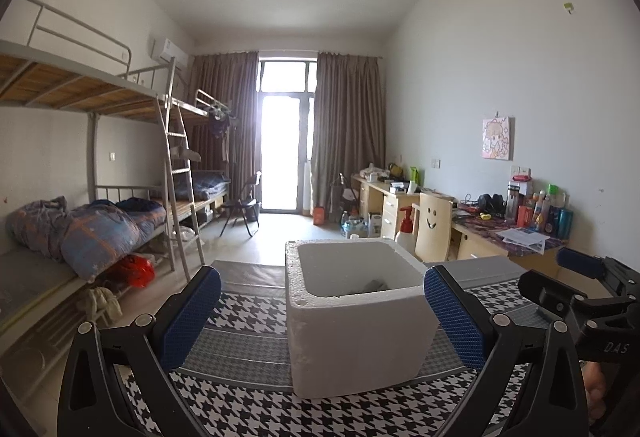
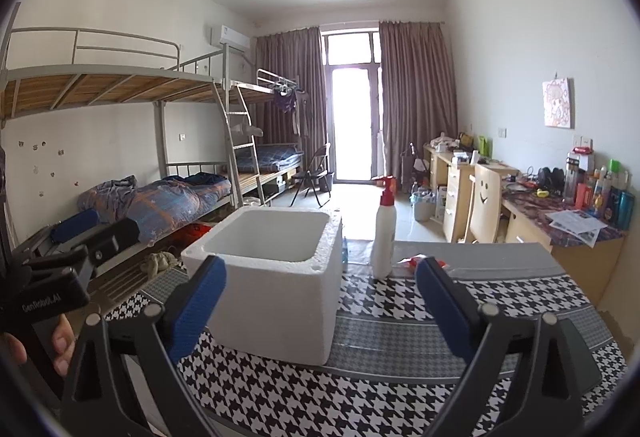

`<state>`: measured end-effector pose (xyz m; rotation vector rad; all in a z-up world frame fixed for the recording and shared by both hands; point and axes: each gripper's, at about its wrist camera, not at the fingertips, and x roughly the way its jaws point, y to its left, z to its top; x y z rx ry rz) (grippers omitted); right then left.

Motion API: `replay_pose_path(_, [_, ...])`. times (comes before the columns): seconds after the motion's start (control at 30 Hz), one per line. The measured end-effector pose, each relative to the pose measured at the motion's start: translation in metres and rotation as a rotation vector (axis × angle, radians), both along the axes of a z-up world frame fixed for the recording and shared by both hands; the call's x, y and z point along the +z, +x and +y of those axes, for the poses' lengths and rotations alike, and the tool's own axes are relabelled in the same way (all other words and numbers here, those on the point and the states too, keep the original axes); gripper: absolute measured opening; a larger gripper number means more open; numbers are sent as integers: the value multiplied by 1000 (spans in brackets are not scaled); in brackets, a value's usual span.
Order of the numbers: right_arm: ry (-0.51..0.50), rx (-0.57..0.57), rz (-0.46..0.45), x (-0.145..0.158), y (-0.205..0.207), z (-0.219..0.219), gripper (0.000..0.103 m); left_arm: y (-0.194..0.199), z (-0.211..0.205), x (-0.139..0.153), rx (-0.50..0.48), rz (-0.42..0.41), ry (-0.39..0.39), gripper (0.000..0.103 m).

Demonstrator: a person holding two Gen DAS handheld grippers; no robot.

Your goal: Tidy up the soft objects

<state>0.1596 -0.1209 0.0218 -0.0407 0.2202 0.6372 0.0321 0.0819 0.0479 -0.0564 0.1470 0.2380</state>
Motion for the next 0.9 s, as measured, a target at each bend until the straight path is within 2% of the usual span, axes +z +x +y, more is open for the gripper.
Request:
replay_pose_path(0.03, [2, -3, -5, -1, -2, -1, 102, 0, -1, -1, -6, -1, 2, 102])
replay_pose_path(0.4, [8, -36, -9, -16, -5, -10, 103, -8, -6, -12, 3, -11, 16, 102])
replay_pose_path(0.9, [32, -67, -89, -30, -25, -18, 102, -12, -4, -25, -2, -21, 20, 102])
